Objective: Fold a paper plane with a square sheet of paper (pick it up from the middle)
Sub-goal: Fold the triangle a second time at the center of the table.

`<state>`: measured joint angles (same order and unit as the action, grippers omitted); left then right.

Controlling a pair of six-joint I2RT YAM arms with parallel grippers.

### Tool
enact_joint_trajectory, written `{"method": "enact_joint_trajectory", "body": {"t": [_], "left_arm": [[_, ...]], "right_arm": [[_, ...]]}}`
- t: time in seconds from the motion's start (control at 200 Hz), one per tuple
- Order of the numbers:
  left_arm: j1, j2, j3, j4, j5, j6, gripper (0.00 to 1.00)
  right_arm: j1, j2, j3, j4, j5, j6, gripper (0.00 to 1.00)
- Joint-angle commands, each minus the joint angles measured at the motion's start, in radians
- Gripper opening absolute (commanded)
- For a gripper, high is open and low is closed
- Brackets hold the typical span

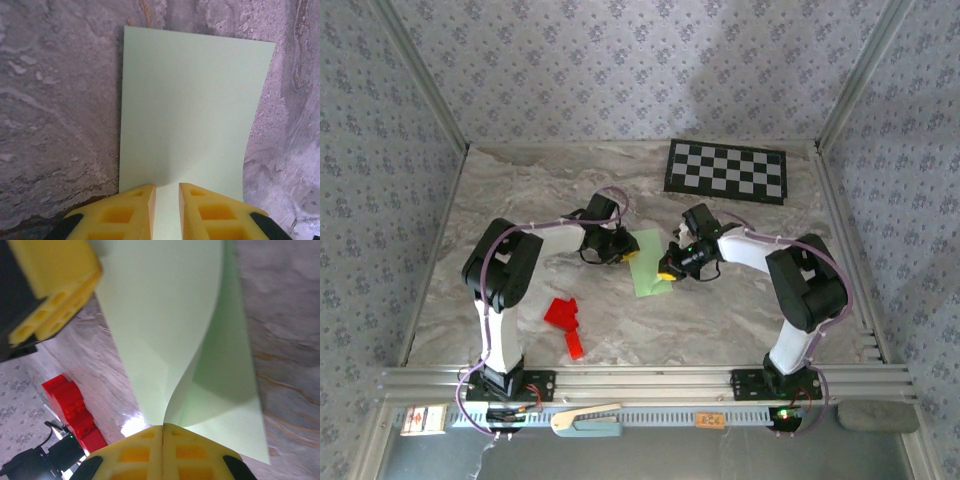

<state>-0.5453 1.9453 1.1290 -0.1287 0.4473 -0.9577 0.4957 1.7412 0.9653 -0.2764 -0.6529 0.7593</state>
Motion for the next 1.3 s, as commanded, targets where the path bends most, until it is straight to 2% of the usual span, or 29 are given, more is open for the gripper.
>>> {"method": "enact_joint_trajectory", "body": {"t": [0.0, 0.35, 1.294], "left_arm": [[-0.005, 0.015, -0.005, -0.058, -0.021, 0.023, 0.21], [-0.005, 0.022, -0.009, -0.066, -0.024, 0.028, 0.21], [-0.01, 0.029, -0.015, -0.061, -0.029, 0.02, 0.2]], "right_arm": [[0.007, 0.024, 0.042, 0.045, -0.024, -0.002, 0.0], [0.033, 0.099, 0.102, 0.098, 0.022, 0.044, 0.0], [0.074, 0.195, 0.174, 0.063, 0.073, 0.06, 0.0]]}}
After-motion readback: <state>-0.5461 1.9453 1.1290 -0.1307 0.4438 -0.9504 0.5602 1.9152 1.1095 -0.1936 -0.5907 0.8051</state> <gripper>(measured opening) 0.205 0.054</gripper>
